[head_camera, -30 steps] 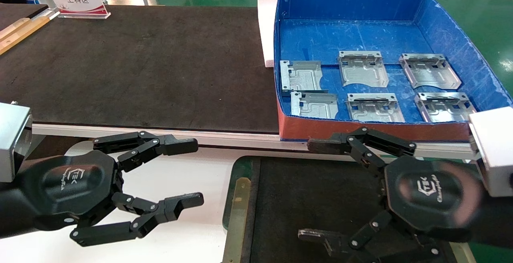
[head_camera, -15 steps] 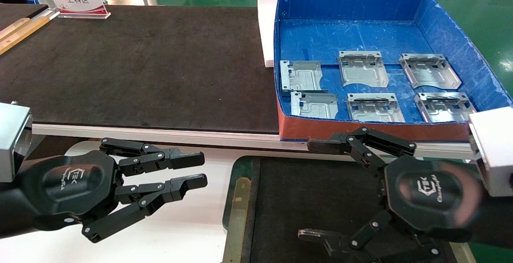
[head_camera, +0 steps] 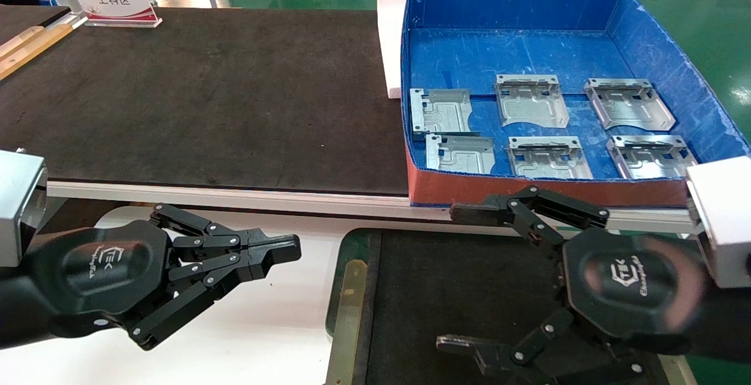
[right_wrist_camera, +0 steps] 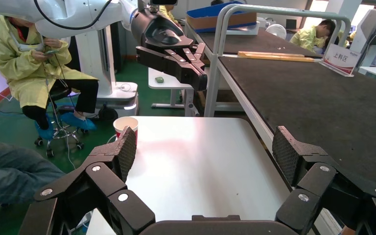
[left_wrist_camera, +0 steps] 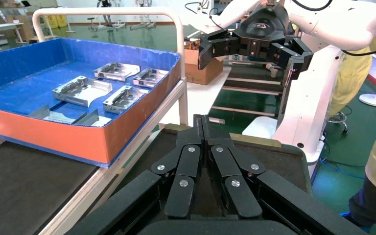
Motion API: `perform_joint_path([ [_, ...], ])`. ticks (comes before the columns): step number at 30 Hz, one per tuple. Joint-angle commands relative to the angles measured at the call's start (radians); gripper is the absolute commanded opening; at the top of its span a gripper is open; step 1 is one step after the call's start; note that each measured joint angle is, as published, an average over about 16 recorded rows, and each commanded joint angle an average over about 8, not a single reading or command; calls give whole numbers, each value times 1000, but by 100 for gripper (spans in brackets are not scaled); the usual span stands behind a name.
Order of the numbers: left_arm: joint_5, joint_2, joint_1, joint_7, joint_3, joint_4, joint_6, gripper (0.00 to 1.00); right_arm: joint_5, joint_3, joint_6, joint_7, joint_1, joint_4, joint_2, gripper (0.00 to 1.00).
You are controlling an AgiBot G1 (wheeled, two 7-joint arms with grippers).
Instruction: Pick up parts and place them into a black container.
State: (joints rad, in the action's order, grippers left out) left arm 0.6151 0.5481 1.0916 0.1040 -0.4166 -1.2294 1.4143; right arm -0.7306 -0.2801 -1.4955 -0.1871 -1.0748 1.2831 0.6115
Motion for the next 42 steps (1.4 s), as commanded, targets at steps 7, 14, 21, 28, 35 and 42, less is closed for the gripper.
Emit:
perform_joint_path([
  [7, 0, 0, 0, 0, 0, 0, 0, 100, 0, 0, 0, -1, 0, 0, 1, 100],
  [14, 0, 0, 0, 0, 0, 0, 0, 100, -7, -6, 17, -16, -24, 0, 17, 100],
  [21, 0, 0, 0, 0, 0, 0, 0, 100, -53, -20, 59, -23, -90, -62, 52, 100],
  [28, 0, 0, 0, 0, 0, 0, 0, 100, -136, -43, 104, 9, -180, -222, 101, 100],
  [35, 0, 0, 0, 0, 0, 0, 0, 100, -217, -67, 138, 65, -286, -432, 154, 100],
  [42, 0, 0, 0, 0, 0, 0, 0, 100, -281, -88, 190, 127, -381, -646, 215, 100],
])
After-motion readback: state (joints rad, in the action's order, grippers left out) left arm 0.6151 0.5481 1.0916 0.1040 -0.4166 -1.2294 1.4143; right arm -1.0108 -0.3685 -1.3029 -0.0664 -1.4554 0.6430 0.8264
